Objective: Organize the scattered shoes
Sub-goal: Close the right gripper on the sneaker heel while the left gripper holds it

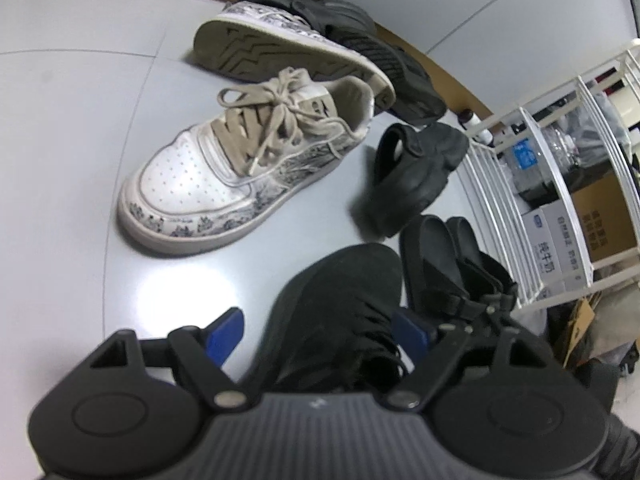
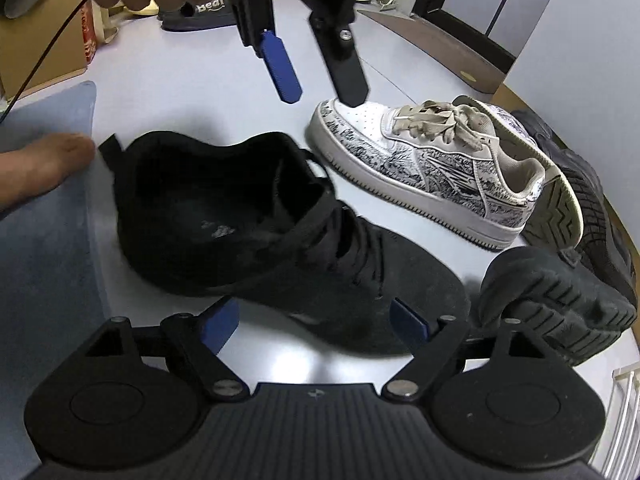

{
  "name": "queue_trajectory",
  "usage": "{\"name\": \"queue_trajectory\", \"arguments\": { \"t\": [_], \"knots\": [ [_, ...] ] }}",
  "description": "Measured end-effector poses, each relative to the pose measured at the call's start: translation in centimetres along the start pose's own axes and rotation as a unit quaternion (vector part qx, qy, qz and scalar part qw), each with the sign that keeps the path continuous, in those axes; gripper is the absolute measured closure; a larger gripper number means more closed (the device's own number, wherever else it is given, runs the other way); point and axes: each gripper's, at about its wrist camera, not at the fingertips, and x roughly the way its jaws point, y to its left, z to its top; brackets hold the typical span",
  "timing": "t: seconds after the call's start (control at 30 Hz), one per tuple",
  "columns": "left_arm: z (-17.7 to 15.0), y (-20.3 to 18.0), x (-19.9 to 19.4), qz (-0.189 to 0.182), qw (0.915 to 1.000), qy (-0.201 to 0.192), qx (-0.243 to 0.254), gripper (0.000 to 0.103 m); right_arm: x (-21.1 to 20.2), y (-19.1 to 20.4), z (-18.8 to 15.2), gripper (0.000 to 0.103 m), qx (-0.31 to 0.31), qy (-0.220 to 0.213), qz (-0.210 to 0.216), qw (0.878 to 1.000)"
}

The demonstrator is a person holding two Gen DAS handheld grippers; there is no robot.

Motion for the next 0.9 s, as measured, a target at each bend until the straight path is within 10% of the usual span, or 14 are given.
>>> {"name": "queue_trajectory", "arguments": {
  "t": [0.27, 0.67, 0.77, 0.83, 0.9],
  "knots": [
    [-0.2, 0.8, 0.0, 0.007, 0.9999, 0.004, -0.011, 0.02, 1.4, 1.0, 1.1, 0.015, -0.046, 0.004, 0.016, 0.999],
    [-0.1, 1.7, -0.2, 0.013, 0.9996, 0.002, -0.023, 0.02, 2.0, 1.1, 1.2, 0.044, -0.034, 0.019, 0.011, 0.999],
    [-0.1, 1.8, -0.2, 0.014, 0.9996, 0.002, -0.024, 0.02, 2.2, 0.5, 1.3, 0.062, -0.006, 0.023, 0.014, 1.0],
    [-0.1, 1.8, -0.3, 0.014, 0.9996, 0.001, -0.024, 0.02, 2.5, -0.1, 1.1, 0.101, 0.027, 0.039, 0.028, 0.998],
    [0.0, 1.9, -0.4, 0.014, 0.9996, 0.0, -0.025, 0.02, 2.6, 0.3, 0.9, 0.101, 0.024, 0.049, 0.038, 0.998]
  ]
}}
